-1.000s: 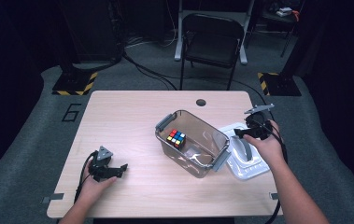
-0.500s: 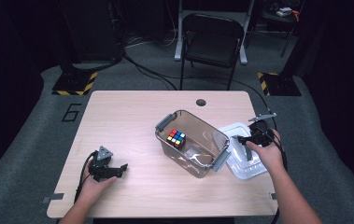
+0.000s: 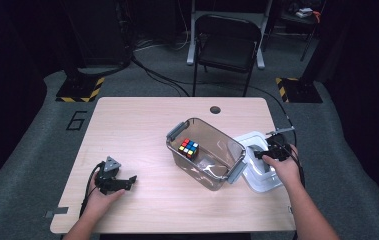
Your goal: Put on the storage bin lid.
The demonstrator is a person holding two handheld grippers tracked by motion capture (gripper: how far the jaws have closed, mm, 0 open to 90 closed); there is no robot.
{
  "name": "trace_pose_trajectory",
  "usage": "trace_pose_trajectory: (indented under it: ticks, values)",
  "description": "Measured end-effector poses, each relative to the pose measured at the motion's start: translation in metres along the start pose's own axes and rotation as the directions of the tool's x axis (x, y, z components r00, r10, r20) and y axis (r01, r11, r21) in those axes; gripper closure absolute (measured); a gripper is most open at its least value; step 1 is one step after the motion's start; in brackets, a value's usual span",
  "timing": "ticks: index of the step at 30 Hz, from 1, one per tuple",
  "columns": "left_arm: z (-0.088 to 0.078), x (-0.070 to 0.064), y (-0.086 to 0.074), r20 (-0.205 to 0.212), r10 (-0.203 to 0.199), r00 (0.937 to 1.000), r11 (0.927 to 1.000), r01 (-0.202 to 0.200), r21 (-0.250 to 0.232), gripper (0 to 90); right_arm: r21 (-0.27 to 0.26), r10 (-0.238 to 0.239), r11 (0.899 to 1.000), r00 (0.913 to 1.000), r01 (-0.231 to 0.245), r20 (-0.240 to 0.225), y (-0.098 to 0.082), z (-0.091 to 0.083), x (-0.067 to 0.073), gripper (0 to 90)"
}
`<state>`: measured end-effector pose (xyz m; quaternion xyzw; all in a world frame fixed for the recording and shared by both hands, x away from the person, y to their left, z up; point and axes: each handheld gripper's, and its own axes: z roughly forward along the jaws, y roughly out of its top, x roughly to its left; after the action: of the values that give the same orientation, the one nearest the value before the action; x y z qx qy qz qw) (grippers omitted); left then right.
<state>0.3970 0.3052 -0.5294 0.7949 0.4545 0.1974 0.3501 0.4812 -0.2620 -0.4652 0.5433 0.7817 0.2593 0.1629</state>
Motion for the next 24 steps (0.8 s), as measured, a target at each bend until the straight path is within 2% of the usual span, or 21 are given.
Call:
trace_pose_trajectory:
  ticks: [1, 4, 9, 14, 18, 24]
  values:
    - [-0.0002, -0.0001, 0.0000, 0.001, -0.002, 1.0000, 1.0000, 0.002, 0.002, 13.9, 0.012, 0.015, 1.000, 0.9999, -0.015, 0.000, -0.0008, 0.0020, 0.0004, 32.3]
    - [0.0000, 0.0000, 0.0000, 0.000, -0.001, 1.0000, 1.0000, 0.001, -0.001, 13.8, 0.024, 0.017, 1.000, 0.9999, -0.017, 0.001, -0.0006, 0.0056, 0.0002, 37.0]
    - [0.0000, 0.0000, 0.0000, 0.000, 0.000, 1.0000, 1.0000, 0.000, 0.000, 13.9, 0.018, 0.005, 1.000, 0.9999, -0.005, -0.014, 0.0007, 0.0072, 0.0008, 55.1]
    - [0.0000, 0.0000, 0.0000, -0.001, 0.000, 1.0000, 1.0000, 0.000, -0.001, 13.9, 0.031, 0.007, 1.000, 0.9998, -0.007, -0.020, 0.0005, 0.0081, 0.0001, 66.1]
    - [-0.0001, 0.0000, 0.0000, 0.000, 0.000, 1.0000, 1.0000, 0.000, 0.001, 13.9, 0.037, 0.013, 0.999, 0.9995, -0.012, -0.029, 0.0003, 0.0075, -0.0002, 66.5]
    - [0.0000, 0.0001, 0.0000, 0.000, 0.001, 1.0000, 1.0000, -0.001, 0.000, 13.9, 0.059, -0.015, 0.998, 0.9997, 0.016, -0.019, 0.0020, 0.0041, 0.0002, 66.8]
